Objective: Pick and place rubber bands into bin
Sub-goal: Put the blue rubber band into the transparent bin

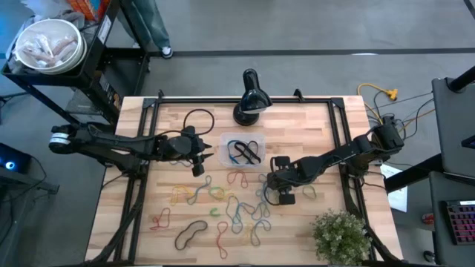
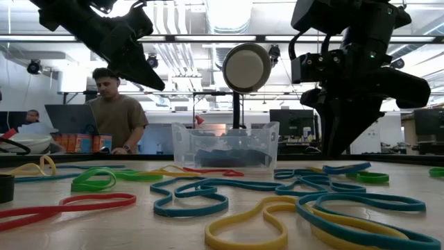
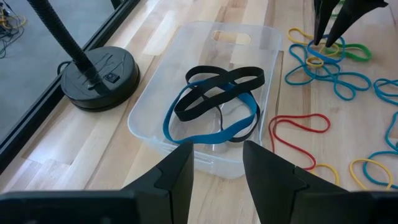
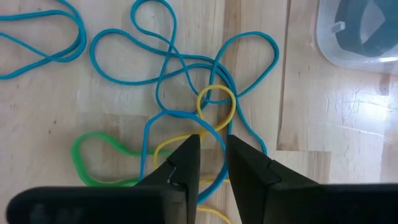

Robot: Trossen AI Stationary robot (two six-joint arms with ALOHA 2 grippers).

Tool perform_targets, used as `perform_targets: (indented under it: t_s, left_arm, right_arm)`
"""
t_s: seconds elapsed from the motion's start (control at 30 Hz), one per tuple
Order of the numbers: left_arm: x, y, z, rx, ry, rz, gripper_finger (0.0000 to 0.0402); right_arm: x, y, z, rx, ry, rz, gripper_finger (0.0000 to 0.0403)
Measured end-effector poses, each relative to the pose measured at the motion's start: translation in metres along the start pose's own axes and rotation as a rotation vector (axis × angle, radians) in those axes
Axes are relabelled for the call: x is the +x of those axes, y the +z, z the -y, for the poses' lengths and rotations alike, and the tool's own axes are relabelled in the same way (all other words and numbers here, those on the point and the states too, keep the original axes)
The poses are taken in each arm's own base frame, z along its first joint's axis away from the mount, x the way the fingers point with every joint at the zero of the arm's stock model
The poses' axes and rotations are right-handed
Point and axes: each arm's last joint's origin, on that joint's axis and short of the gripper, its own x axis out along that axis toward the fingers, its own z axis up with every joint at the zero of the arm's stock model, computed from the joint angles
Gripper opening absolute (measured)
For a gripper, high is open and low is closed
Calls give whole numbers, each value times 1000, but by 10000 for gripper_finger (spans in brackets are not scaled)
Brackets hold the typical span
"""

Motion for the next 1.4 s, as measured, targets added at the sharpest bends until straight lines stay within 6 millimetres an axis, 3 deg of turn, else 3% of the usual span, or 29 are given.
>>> perform_targets:
  t_s: [1.4]
  left_arm:
    - [0, 0, 0, -1, 1, 0, 124]
  right_arm:
    - [21, -13, 5, 45, -32, -36, 59]
